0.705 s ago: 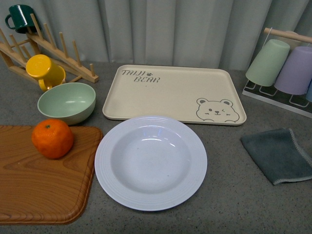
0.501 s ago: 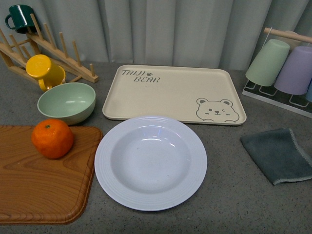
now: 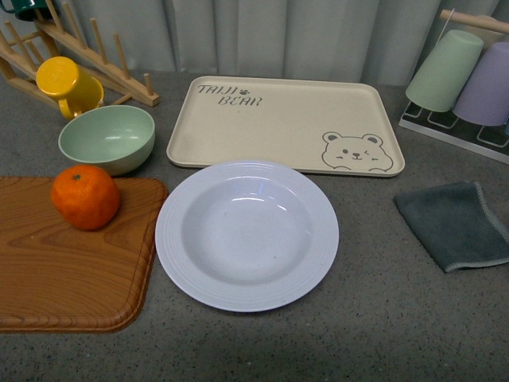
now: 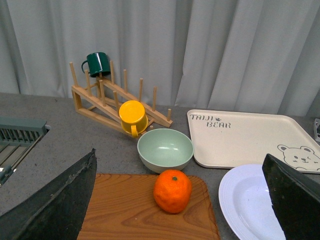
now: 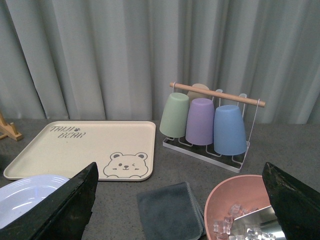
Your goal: Place orange and plate with both arms
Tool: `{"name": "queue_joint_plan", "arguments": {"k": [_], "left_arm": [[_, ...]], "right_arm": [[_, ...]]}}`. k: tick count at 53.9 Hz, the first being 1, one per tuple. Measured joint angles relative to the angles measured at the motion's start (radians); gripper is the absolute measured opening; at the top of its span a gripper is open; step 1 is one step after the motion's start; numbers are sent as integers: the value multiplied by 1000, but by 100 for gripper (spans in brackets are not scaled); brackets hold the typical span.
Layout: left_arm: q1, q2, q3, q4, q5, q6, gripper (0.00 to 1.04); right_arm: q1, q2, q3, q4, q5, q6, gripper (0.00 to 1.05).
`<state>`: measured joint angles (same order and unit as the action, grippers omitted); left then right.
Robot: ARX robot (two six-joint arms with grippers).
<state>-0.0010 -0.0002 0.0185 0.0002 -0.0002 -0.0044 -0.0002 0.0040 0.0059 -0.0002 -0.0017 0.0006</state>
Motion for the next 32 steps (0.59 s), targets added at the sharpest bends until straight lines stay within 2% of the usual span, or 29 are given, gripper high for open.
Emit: {"name": "queue_joint_plan", "arguments": {"k": [32], "left_arm": [[0,0,0,0,0,0,98]], "right_arm": [[0,0,0,0,0,0,96]]}}
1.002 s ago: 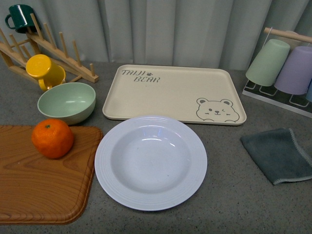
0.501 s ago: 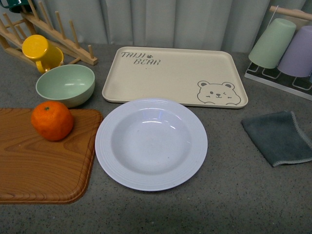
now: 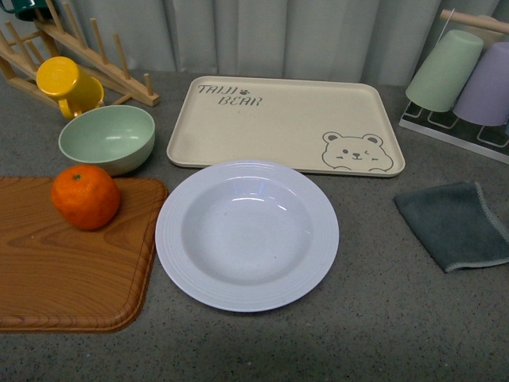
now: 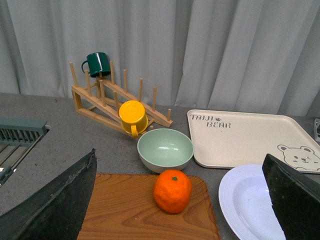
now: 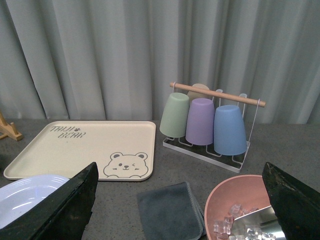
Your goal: Place orange and plate with both arms
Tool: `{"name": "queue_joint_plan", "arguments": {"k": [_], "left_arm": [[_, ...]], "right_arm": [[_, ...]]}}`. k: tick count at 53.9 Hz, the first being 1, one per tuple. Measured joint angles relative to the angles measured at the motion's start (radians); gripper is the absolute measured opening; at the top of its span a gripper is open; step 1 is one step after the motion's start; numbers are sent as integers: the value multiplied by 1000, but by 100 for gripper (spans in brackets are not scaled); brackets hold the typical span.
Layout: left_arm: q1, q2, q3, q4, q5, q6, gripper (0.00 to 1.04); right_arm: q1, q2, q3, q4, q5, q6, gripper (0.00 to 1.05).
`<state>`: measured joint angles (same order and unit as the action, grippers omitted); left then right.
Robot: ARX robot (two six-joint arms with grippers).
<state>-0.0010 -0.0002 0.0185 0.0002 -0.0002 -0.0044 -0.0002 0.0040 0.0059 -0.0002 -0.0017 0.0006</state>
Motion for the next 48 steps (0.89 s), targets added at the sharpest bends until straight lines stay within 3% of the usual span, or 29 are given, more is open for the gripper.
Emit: {"name": "queue_joint_plan", "arguments": {"k": [48], "left_arm": [[0,0,0,0,0,0,98]], "right_arm": [[0,0,0,0,0,0,96]]}}
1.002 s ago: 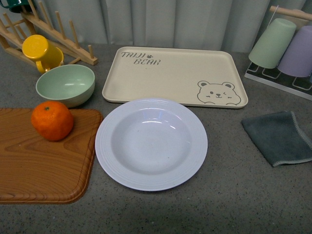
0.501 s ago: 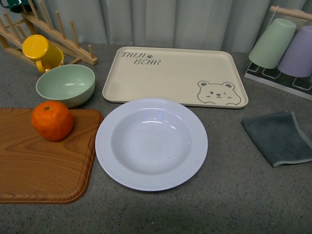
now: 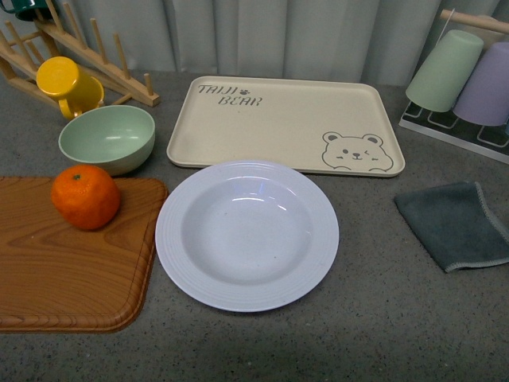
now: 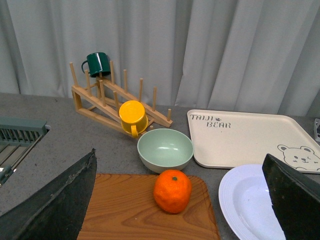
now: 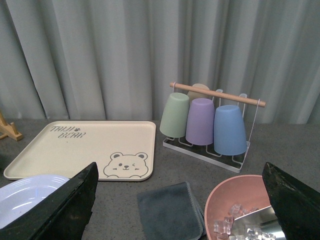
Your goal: Place orange and plate with both arms
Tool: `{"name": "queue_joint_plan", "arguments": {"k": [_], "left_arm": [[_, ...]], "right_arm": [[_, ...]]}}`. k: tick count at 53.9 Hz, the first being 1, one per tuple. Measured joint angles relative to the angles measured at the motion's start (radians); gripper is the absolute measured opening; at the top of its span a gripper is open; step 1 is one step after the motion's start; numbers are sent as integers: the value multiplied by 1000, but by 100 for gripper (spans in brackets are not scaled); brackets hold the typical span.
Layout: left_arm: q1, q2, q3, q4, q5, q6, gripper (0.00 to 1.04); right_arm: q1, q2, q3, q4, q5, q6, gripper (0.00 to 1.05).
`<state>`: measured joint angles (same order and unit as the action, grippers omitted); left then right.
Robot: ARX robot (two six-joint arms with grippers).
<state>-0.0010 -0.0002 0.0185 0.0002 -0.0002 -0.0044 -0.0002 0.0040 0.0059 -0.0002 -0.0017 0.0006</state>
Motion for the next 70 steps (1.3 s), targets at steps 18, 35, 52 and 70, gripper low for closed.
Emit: {"name": "queue_joint_plan", "arguments": {"k": [18,35,52,70], "left_arm": [[-7,635,90,390,-249,-154,98],[-107,1370,369,683,-93,-204,98],[-140,1770,558,696,-14,-193,98],[-85,1909,634,672,-43,-180,98]], "right_arm": [[0,0,0,0,0,0,96],[0,0,0,0,0,0,96],[0,0,0,0,0,0,96],[0,0,0,0,0,0,96]]}}
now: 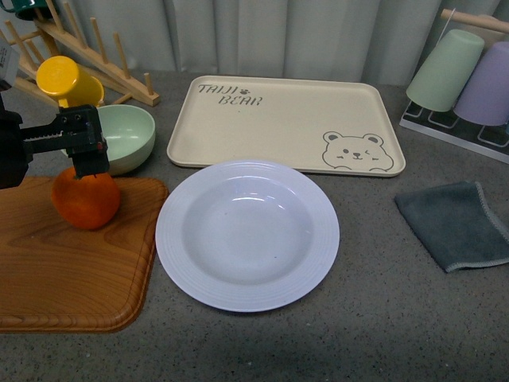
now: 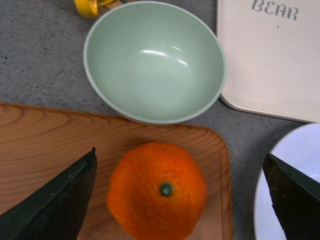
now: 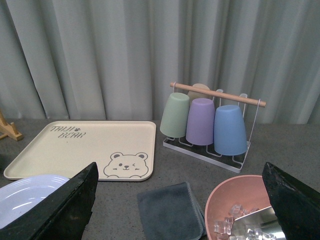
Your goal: Place orange and plate with both arms
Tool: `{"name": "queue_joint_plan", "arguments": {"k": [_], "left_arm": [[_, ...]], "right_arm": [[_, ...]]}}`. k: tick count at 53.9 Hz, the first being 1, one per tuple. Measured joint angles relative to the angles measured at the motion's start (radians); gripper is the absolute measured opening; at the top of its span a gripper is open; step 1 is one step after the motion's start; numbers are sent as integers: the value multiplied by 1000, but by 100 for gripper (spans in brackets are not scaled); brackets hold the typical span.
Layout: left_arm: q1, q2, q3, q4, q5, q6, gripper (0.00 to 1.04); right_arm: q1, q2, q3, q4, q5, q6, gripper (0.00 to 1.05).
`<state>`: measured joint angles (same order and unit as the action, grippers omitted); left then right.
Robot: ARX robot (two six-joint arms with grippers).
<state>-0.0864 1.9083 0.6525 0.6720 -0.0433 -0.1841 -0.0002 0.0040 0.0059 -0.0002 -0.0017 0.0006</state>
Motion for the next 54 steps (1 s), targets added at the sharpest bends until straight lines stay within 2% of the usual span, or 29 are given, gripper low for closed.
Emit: {"name": "queue_joint_plan", "arguments": {"k": [13,45,54], "left_arm": [[-6,15,6,-76,89,27,98],[21,135,74,-103,63,51,98],[21,135,74,-103,72,49,77]], "right_arm": [[0,0,0,0,0,0,96],[0,0,0,0,0,0,96],[0,0,0,0,0,0,96]]}}
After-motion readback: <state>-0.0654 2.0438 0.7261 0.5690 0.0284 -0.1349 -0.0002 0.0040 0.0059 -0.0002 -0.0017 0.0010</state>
